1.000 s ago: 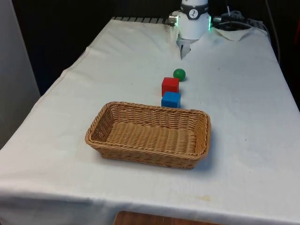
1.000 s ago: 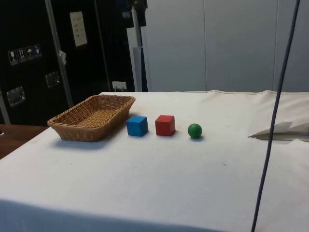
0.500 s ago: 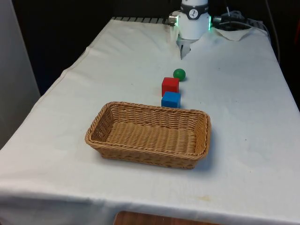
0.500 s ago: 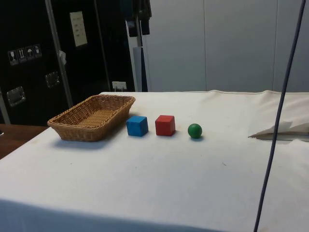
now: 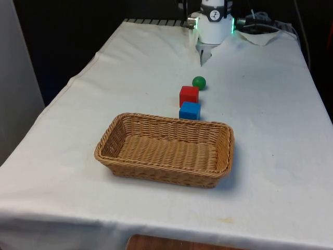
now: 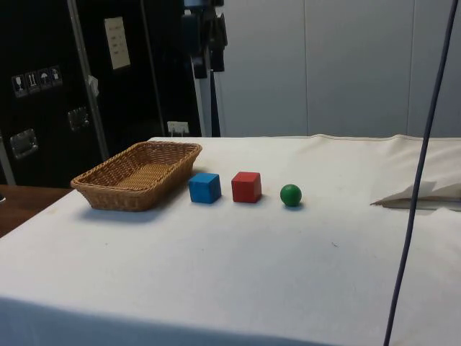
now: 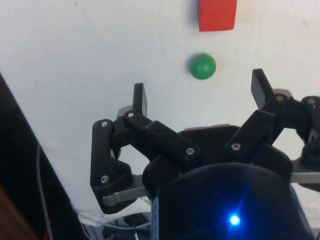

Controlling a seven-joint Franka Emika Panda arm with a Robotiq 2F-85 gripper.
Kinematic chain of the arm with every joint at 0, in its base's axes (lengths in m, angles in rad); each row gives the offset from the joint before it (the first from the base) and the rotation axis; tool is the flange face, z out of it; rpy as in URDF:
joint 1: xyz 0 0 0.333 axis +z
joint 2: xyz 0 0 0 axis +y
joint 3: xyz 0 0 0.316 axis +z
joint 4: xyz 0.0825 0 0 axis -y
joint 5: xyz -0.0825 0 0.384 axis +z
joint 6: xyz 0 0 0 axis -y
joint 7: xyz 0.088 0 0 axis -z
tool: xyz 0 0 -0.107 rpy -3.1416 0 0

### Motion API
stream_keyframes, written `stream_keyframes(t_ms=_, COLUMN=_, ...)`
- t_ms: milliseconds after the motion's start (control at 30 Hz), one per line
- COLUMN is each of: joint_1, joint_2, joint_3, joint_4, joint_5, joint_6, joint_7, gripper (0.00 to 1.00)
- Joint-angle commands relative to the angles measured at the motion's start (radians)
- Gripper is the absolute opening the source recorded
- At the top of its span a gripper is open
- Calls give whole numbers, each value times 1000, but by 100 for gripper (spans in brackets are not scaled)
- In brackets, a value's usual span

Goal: Place all non-red objects into the basket.

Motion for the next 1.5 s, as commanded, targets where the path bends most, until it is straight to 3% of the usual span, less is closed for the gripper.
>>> stream_keyframes(t_ms=0, joint_1=0, joint_2=8, joint_3=0, joint_4=-5, joint_5=-10, joint_6=21, joint_7=10, gripper=100)
stream_keyframes(t_ms=267, joint_1=-1, joint_2=41, joint_3=0, joint_4=-17, joint_5=0, joint_6=59, joint_7=9, gripper=100)
stream_keyframes(t_ms=300, joint_1=-2, joint_2=54, joint_3=-1, joint_4=-24, joint_5=-10, joint_6=84, joint_7=23, gripper=100)
stream_keyframes(t_ms=900, joint_1=-2, joint_2=161, joint_3=-1, joint_4=-20, joint_5=-6, joint_6=166, joint_7=65, gripper=100)
stream_keyframes(t_ms=1433, joint_1=-17, joint_2=249, joint_3=6, joint_4=-19, joint_5=36, joint_6=261, joint_7=23, gripper=100)
stream_keyframes(t_ms=1467, joint_1=-11, joint_2=248, joint_3=0, joint_4=-19, joint_5=21, joint_6=254, joint_7=36, gripper=100)
